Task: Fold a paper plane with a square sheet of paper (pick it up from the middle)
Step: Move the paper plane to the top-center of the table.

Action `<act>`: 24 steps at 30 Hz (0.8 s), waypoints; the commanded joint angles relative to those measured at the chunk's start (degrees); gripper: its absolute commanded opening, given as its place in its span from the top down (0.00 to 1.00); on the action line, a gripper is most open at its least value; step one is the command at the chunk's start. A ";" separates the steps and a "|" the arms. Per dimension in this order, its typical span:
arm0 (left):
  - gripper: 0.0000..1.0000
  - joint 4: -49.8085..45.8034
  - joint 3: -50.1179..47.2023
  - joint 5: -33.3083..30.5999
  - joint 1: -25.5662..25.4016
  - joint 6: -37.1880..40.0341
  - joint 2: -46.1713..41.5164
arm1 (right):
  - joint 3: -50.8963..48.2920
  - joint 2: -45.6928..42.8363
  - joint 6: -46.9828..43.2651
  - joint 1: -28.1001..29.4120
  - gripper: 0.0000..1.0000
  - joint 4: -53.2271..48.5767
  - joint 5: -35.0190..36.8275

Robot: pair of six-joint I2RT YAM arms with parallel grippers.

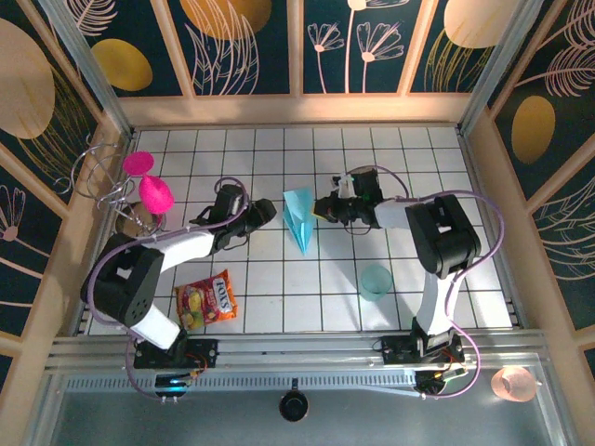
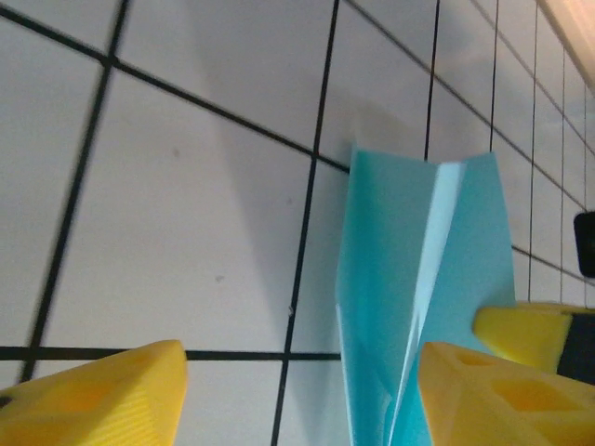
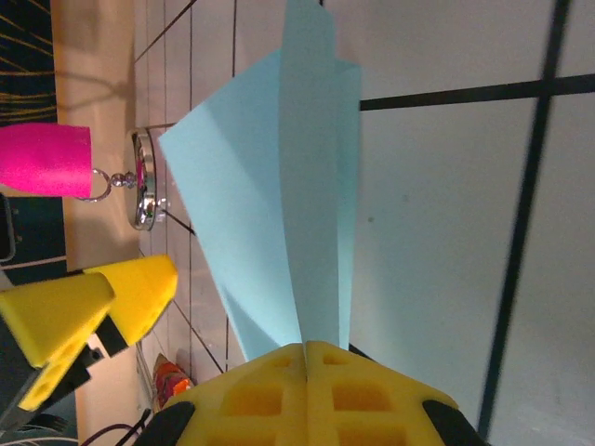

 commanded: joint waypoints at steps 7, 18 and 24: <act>0.40 4.48 5.12 10.33 -1.24 0.21 8.15 | -1.60 2.36 0.69 -1.87 1.00 3.37 -2.72; 0.62 -0.75 11.78 10.32 -2.61 2.62 14.90 | -1.65 2.94 0.21 -2.26 1.00 3.09 -2.53; 0.72 -1.05 14.60 10.96 -2.60 2.97 17.25 | -1.83 2.93 0.38 -2.32 1.00 3.42 -2.77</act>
